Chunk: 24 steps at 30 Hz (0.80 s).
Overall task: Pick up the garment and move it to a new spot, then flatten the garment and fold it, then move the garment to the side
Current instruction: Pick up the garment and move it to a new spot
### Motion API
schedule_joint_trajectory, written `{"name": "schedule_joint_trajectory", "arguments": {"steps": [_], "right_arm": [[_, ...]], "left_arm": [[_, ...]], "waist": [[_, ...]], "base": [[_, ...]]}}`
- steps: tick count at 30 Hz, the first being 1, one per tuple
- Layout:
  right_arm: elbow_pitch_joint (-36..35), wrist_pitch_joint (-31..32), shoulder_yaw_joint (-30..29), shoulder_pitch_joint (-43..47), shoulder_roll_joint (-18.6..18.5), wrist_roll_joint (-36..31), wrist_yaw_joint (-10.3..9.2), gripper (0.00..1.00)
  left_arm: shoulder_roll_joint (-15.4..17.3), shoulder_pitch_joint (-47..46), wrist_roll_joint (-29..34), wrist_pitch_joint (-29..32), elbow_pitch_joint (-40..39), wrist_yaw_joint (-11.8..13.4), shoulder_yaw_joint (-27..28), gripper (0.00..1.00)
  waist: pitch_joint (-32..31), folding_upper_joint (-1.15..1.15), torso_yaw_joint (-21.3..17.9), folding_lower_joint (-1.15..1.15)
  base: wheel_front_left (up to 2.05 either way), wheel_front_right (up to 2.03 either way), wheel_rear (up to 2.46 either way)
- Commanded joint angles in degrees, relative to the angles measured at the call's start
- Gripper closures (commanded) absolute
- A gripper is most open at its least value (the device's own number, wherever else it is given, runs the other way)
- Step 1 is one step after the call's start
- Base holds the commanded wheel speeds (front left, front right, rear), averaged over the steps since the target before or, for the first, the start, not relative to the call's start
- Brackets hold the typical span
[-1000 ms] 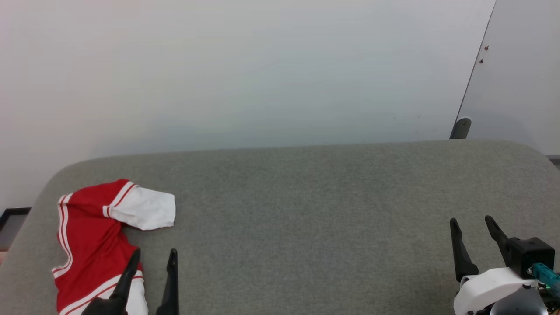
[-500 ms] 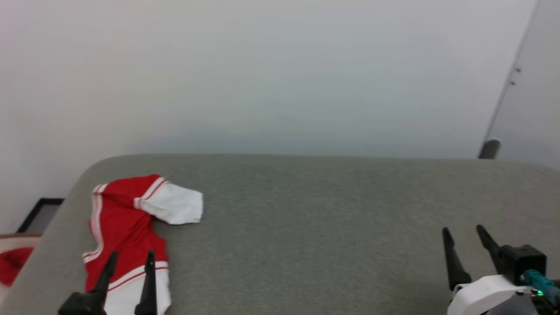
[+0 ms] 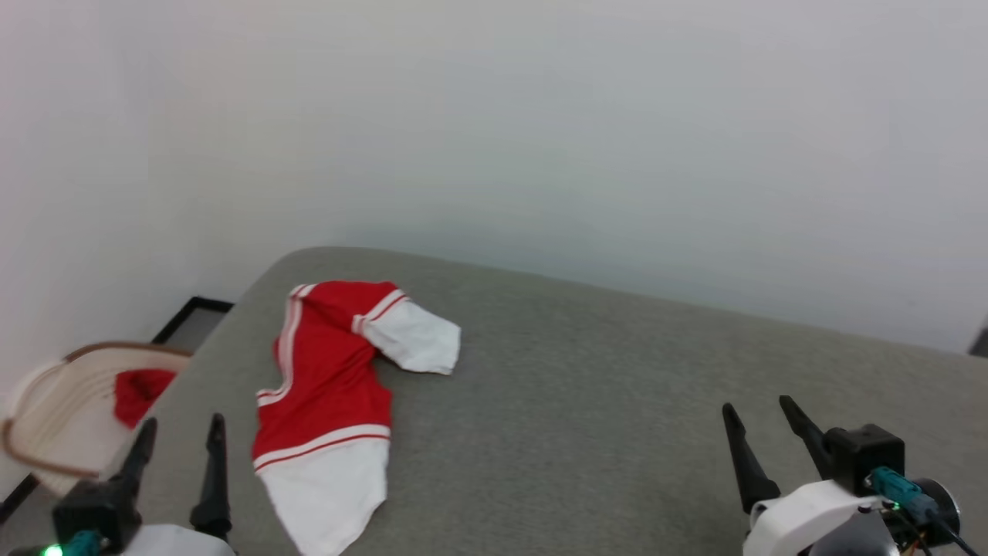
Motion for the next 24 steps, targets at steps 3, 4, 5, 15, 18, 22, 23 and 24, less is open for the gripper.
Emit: {"name": "schedule_joint_trajectory", "arguments": {"steps": [3,4,5,15,18,22,23,24], "right_arm": [[0.6,-0.3,1.2,-1.6,0.2,0.5,0.02,0.00],[0.8,-0.4,1.5,-1.8,0.2,0.7,0.02,0.00],[1.0,-0.4,1.8,-2.1,0.2,0.8,0.02,0.00],[2.5,-0.7,1.8,-3.0,0.2,0.8,0.02,0.00],[2.3,-0.4,1.1,-1.8,0.2,0.5,0.02,0.00],[0.7,0.9,1.2,-2.2,-0.3,-0.3,0.02,0.00],[0.2,1.1,1.3,-2.4,-0.5,-0.5,0.02,0.00],[-0.3,1.5,1.4,-2.7,-0.7,-0.7,0.02,0.00]], "left_arm": [[0.4,-0.8,-0.6,0.3,-0.7,0.6,0.8,0.00],[0.4,-0.8,-0.8,0.4,-0.7,0.8,1.0,0.00],[0.4,-0.8,-0.9,0.5,-0.8,0.8,1.1,0.00],[0.4,-2.8,-3.1,3.0,-1.2,-0.4,0.3,0.00],[1.3,-5.7,-4.7,6.4,-1.0,-2.6,-0.6,0.00],[3.3,-10.3,-7.2,11.6,-0.7,-5.4,-1.1,0.00],[3.9,-11.7,-7.9,13.2,-0.3,-6.0,-1.2,0.00],[4.4,-12.9,-8.5,14.7,0.1,-6.7,-1.3,0.00]], "waist": [[0.5,0.00,4.7,0.00],[0.7,0.00,5.1,0.00],[0.9,0.00,5.4,0.00],[2.0,0.00,6.9,0.00],[2.3,0.00,6.9,0.00],[4.8,0.00,4.7,0.00],[5.7,0.00,4.0,0.00],[6.5,0.00,3.3,0.00]], "base": [[0.00,0.00,0.00],[0.00,0.00,0.00],[0.00,0.00,0.00],[0.00,0.00,0.00],[0.00,0.00,0.00],[0.00,0.00,0.00],[0.00,0.00,0.00],[0.00,0.00,0.00]]}}
